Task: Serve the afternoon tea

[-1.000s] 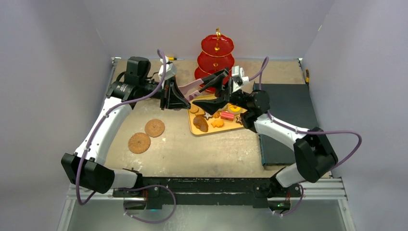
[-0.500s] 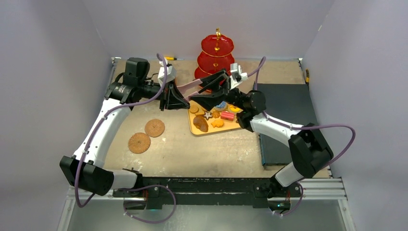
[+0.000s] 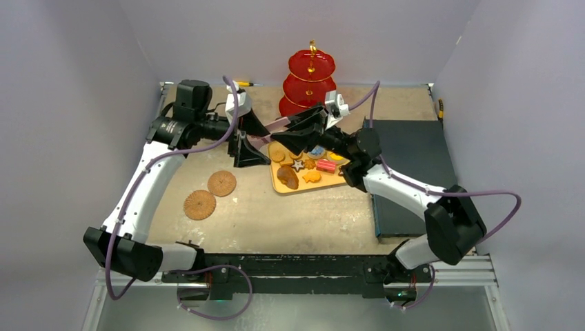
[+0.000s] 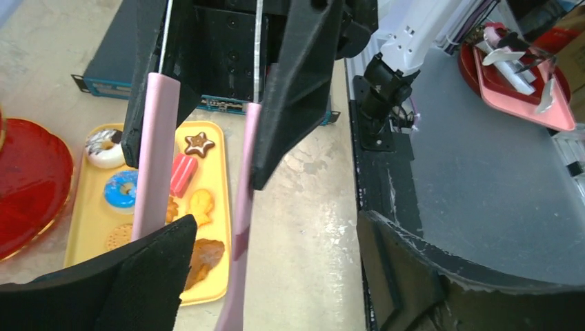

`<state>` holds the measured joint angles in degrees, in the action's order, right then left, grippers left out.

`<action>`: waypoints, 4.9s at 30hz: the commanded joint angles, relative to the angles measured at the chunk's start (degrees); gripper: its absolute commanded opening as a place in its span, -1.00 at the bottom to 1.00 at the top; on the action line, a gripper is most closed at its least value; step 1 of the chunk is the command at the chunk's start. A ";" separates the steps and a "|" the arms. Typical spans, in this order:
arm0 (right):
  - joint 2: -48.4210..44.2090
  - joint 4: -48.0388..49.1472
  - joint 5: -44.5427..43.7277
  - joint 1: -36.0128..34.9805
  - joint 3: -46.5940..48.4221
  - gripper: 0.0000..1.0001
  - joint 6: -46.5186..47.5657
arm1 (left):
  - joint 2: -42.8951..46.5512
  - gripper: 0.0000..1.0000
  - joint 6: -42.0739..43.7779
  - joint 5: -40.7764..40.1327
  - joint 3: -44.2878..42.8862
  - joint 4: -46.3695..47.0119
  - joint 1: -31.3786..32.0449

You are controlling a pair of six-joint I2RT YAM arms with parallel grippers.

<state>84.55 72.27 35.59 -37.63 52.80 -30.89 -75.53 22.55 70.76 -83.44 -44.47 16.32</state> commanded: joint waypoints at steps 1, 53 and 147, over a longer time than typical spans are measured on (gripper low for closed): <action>-4.58 -11.31 -5.65 -0.25 2.83 0.05 10.02 | 1.87 0.83 0.94 -3.05 -3.13 -0.32 0.30; 8.92 -0.80 -50.66 3.08 -20.55 0.45 27.46 | -5.31 0.98 -2.38 -51.54 -14.12 -5.68 0.10; 11.72 -2.06 -51.20 14.69 -17.03 0.42 22.01 | -3.22 0.98 3.58 -49.14 -14.21 -6.33 0.12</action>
<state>94.98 70.26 -15.51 -23.14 33.78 -8.56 -80.36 24.99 20.80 -97.47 -51.55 16.32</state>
